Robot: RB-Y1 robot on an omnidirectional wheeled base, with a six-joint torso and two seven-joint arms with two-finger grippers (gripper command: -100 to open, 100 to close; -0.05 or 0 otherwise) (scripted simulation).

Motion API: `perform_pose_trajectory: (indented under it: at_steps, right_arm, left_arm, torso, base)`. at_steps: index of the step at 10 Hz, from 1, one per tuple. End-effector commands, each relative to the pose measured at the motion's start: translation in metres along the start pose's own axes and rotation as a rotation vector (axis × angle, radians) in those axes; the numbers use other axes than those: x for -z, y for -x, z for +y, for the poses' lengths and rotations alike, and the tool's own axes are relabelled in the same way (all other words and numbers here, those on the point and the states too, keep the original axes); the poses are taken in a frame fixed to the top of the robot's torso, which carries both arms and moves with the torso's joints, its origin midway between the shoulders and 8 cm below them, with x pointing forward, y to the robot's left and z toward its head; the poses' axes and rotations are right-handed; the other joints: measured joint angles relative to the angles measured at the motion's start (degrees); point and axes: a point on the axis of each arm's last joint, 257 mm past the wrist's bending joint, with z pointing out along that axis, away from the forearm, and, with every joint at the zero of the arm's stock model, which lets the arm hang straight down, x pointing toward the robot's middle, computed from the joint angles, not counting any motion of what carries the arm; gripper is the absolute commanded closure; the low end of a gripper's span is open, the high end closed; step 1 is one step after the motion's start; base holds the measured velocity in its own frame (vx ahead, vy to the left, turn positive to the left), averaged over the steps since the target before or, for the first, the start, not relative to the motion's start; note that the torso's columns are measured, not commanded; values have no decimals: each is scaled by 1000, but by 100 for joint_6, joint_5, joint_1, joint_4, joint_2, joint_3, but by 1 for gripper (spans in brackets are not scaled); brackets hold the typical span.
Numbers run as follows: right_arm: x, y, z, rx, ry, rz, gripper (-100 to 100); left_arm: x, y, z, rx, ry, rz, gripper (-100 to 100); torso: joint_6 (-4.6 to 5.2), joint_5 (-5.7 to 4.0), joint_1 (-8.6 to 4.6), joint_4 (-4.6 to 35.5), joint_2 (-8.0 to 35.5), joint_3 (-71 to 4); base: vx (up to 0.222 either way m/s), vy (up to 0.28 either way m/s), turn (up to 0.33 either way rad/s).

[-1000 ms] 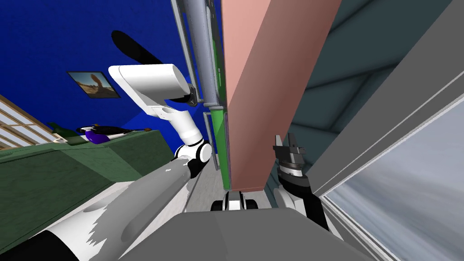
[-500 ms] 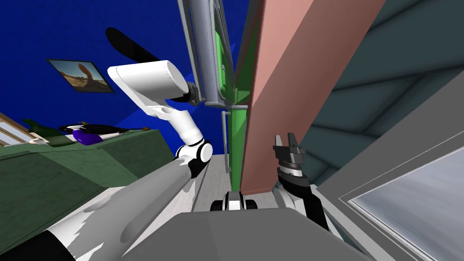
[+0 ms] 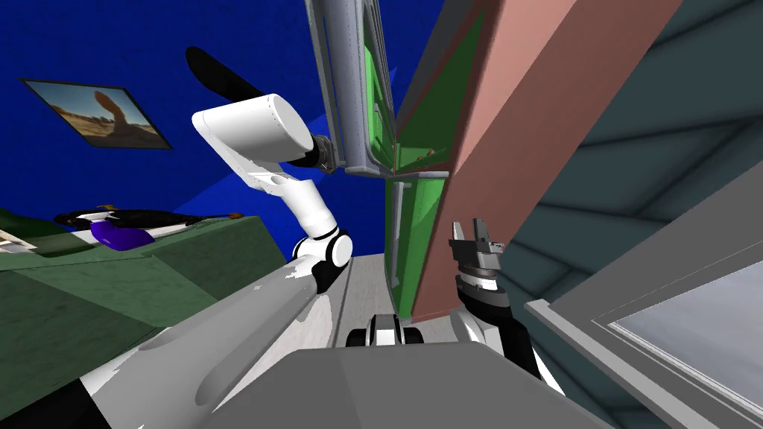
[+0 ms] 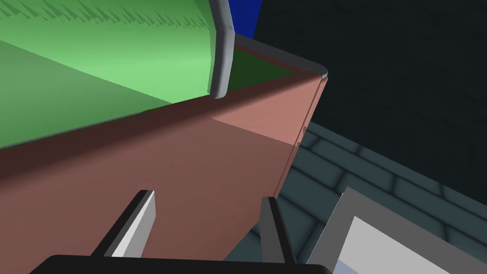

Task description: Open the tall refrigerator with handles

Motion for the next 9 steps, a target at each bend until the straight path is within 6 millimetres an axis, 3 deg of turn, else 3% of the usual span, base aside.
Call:
perform_pose_trajectory:
  at_steps: [1,2,6,9]
  right_arm:
    - [0,0,0,0,0,0,0]
    - [0,0,0,0,0,0,0]
    - [0,0,0,0,0,0,0]
    - [0,0,0,0,0,0,0]
  left_arm:
    - [1,-16,-8,1,-21,50,100]
    - [1,-7,-3,2,-10,29,100]
    - [10,-30,-10,13,-25,114,100]
    - [22,-53,-19,18,-48,198,100]
  torso:
    - [-5,-1,-22,-2,19,18]
    - [-2,-2,-13,8,40,34]
    - [2,-11,-18,25,34,22]
    - [3,-8,-4,30,45,30]
  base:
    - [33,295,-59]
    - [5,154,-6]
    - [128,254,-74]
    - [176,411,-133]
